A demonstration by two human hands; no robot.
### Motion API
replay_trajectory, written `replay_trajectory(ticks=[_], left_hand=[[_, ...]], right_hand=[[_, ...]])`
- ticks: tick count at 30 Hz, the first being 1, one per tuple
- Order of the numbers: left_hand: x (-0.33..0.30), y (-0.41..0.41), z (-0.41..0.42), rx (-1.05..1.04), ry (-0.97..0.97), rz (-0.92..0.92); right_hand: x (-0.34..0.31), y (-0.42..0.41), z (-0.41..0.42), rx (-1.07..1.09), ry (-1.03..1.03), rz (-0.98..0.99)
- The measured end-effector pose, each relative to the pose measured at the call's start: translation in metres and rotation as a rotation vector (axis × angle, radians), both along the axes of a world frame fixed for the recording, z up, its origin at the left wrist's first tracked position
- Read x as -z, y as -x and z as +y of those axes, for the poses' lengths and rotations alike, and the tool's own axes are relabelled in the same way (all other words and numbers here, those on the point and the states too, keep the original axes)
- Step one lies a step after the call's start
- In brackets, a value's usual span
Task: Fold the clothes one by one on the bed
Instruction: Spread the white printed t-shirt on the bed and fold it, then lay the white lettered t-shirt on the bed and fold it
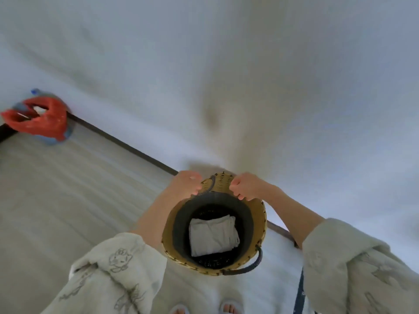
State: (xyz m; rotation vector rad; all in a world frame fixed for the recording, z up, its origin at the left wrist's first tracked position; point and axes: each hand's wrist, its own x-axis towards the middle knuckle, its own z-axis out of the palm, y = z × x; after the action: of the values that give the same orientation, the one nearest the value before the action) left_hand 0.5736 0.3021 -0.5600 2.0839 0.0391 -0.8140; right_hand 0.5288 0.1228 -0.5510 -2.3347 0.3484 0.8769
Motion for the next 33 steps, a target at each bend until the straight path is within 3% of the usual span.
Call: replay_trajectory(ticks=[7, 13, 25, 33], left_hand=[[-0.205, 0.069, 0.01, 0.052, 0.233, -0.236], [-0.308, 0.164, 0.014, 0.284, 0.266, -0.341], [-0.415, 0.35, -0.059, 0.624, 0.336, -0.459], [-0.446, 0.514, -0.152, 0.614, 0.521, -0.488]], right_hand=[[-0.196, 0.071, 0.007, 0.095, -0.017, -0.264], [-0.303, 0.2, 0.016, 0.215, 0.007, -0.363], [-0.421, 0.429, -0.046, 0.472, 0.145, -0.544], [-0.483, 0.606, -0.109, 0.57, 0.534, -1.034]])
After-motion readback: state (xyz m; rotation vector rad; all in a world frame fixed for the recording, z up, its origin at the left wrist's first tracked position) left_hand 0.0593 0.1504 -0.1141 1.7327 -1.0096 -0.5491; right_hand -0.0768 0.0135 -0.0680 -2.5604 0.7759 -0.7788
